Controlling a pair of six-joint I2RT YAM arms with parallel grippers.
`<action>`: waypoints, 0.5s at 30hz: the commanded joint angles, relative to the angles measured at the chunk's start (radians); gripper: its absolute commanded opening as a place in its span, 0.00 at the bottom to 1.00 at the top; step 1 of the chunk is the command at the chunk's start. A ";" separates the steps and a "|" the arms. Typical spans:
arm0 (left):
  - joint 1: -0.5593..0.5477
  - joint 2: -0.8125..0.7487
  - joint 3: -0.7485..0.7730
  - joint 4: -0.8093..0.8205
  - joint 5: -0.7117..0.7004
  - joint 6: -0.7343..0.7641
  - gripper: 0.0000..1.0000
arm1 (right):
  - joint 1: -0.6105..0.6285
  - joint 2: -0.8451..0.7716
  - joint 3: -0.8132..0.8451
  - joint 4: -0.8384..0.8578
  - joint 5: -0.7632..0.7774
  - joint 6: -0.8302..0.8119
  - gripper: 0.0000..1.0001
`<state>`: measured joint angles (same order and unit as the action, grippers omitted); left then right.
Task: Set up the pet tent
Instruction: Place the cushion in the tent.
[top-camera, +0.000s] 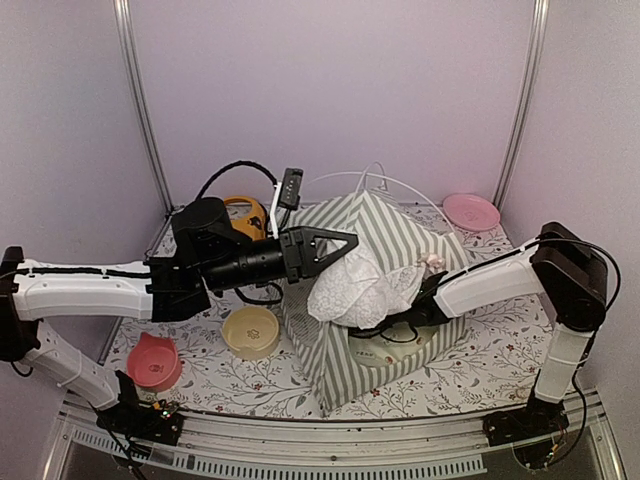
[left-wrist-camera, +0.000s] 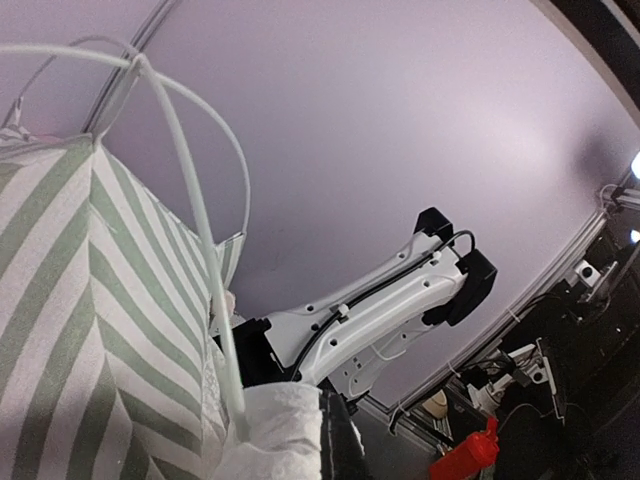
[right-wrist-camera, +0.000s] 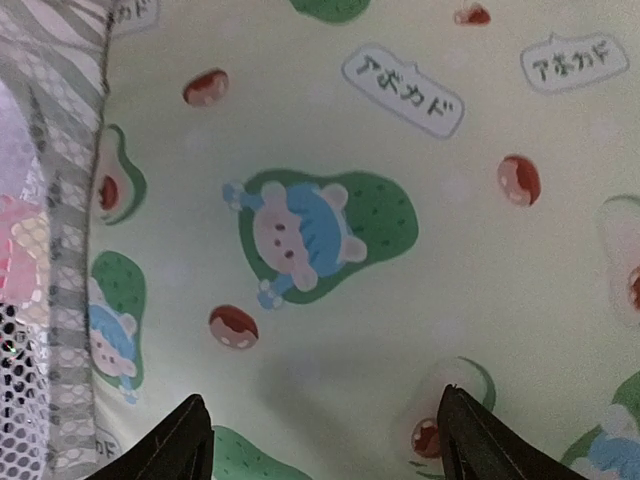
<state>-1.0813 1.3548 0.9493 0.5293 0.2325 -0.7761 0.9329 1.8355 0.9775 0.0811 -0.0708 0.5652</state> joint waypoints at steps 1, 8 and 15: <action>0.012 0.058 0.042 -0.007 -0.053 -0.011 0.00 | 0.032 0.052 -0.002 -0.030 0.111 0.048 0.80; 0.046 0.068 0.064 -0.080 -0.228 0.033 0.00 | 0.065 0.002 -0.070 -0.002 0.197 0.065 0.81; 0.146 0.124 0.147 -0.142 -0.210 0.110 0.00 | 0.079 -0.070 -0.090 -0.002 0.229 0.030 0.82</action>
<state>-1.0119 1.4322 1.0462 0.4679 0.0692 -0.7368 1.0023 1.8145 0.9085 0.1196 0.1120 0.6056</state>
